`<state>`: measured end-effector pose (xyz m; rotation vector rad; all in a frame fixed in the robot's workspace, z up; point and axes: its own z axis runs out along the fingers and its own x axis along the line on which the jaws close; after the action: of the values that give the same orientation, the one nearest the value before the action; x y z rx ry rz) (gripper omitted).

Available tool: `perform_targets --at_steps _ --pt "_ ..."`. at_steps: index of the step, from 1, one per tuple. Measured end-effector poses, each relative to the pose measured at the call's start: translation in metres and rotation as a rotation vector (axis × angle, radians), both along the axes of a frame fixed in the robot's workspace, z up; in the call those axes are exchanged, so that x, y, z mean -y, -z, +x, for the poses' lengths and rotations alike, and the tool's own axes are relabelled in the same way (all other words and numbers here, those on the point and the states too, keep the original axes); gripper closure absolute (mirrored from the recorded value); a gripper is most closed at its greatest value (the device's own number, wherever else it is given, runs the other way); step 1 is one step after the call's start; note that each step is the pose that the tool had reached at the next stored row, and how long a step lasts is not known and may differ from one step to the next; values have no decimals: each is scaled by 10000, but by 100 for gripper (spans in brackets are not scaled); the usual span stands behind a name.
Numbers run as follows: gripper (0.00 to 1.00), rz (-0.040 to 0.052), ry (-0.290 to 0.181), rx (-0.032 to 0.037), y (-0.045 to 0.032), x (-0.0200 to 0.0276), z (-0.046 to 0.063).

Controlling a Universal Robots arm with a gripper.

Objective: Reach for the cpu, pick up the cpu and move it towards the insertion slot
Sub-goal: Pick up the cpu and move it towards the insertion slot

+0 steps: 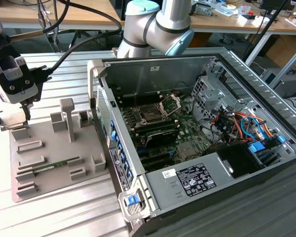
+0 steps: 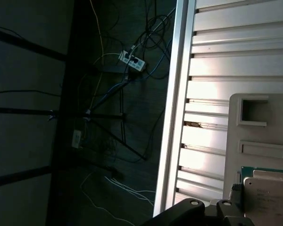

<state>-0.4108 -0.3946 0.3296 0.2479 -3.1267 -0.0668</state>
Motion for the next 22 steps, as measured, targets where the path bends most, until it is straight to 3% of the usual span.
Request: perform_targets --at_steps 22 --pt "45 1 0 0 -78 0 0"
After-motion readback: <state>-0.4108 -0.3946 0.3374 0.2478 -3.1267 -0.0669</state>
